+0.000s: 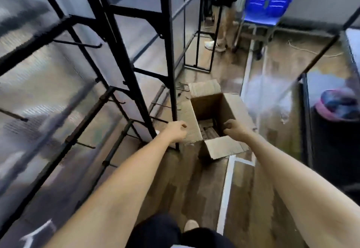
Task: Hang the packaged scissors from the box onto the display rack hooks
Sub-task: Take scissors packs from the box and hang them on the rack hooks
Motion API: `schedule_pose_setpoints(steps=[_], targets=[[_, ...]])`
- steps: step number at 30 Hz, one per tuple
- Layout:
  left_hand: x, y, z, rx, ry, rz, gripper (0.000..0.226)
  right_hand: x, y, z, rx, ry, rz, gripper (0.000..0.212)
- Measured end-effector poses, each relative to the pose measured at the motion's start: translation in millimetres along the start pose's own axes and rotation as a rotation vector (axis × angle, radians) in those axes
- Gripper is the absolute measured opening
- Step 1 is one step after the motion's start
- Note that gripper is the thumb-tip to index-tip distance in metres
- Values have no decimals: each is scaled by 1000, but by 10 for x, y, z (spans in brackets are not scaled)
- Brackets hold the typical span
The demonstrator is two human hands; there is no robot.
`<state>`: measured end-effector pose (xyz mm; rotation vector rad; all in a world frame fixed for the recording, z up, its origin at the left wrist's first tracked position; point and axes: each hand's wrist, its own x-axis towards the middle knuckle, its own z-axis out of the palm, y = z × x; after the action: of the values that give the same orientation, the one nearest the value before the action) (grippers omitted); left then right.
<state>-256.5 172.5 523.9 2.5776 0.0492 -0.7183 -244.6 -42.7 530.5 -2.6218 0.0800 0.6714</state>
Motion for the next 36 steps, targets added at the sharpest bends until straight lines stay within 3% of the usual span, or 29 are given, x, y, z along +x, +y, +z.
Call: schedule_pose_setpoints(steps=[4, 12, 20, 24, 30, 36], targets=[[699, 69, 149, 176, -122, 6, 37, 448, 249, -4, -74, -54, 53, 36], [2187, 334, 272, 380, -176, 123, 37, 1723, 614, 24, -117, -185, 116, 35], [3368, 267, 771, 398, -271, 90, 35, 2909, 986, 439, -88, -293, 97, 33], [4091, 122, 1335, 287, -216, 19, 31, 3583, 1326, 938, -97, -340, 80, 33], [5043, 37, 2554, 1, 33, -205, 29, 4628, 1917, 1884, -116, -378, 88, 32], [5743, -304, 3617, -38, 60, -352, 58, 5462, 2483, 2798, 22, -353, 269, 44]])
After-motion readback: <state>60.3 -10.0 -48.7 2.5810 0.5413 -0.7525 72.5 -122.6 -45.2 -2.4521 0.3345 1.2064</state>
